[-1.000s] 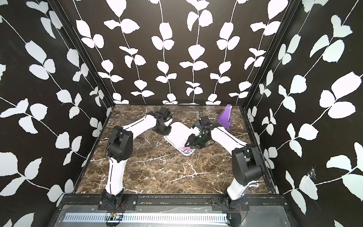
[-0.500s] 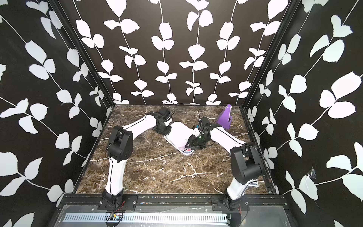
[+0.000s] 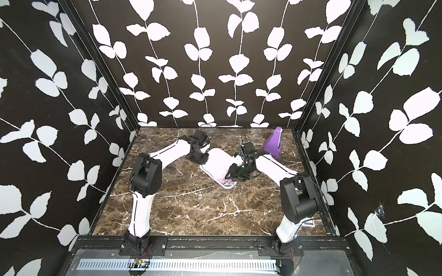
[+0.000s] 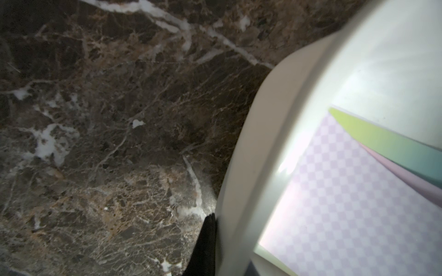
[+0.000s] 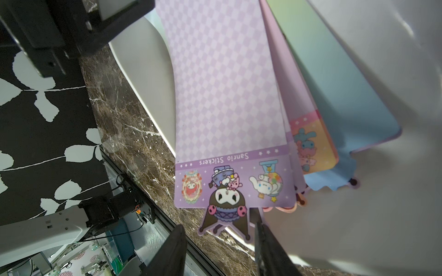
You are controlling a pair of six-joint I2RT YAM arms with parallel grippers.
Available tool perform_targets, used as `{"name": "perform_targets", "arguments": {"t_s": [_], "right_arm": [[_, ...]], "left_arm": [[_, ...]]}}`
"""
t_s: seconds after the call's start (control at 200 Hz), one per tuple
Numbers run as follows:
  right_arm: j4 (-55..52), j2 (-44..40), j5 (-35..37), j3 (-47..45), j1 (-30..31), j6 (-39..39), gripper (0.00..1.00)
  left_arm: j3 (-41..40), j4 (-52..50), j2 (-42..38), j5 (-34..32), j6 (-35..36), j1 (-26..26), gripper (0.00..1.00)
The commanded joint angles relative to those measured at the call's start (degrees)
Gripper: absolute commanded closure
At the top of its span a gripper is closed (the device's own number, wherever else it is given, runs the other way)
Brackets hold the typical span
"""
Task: Take the stickers out of the storage box
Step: Pick up the sticker from the storage box.
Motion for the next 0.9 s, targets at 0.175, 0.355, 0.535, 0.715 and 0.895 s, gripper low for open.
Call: {"name": "perform_targets", "arguments": {"t_s": [0.175, 0.355, 0.535, 0.715, 0.895], "right_arm": [[1.0, 0.2, -0.2, -0.1, 0.4, 1.3, 0.53], [2.6, 0.1, -1.1, -0.5, 0.5, 2.3, 0.54], [7.4, -0.5, -0.5, -2.2, 0.5, 5.8, 0.54], [11.4, -0.1, 0.2, -3.6, 0.6, 8.7, 0.54], [15.9, 0.1, 0.2, -6.8, 0.9, 11.2, 0.54]], "left_arm": [[-0.2, 0.8, -0.5, 1.8, -0.8, 0.2, 0.94], [-0.2, 0.7, -0.5, 1.8, -0.8, 0.2, 0.94], [-0.3, 0.9, -0.4, 2.0, -0.9, 0.1, 0.94], [0.2, 0.8, -0.5, 2.0, -0.8, 0.2, 0.94], [0.1, 0.7, -0.4, 1.8, -0.7, 0.2, 0.94]]}}
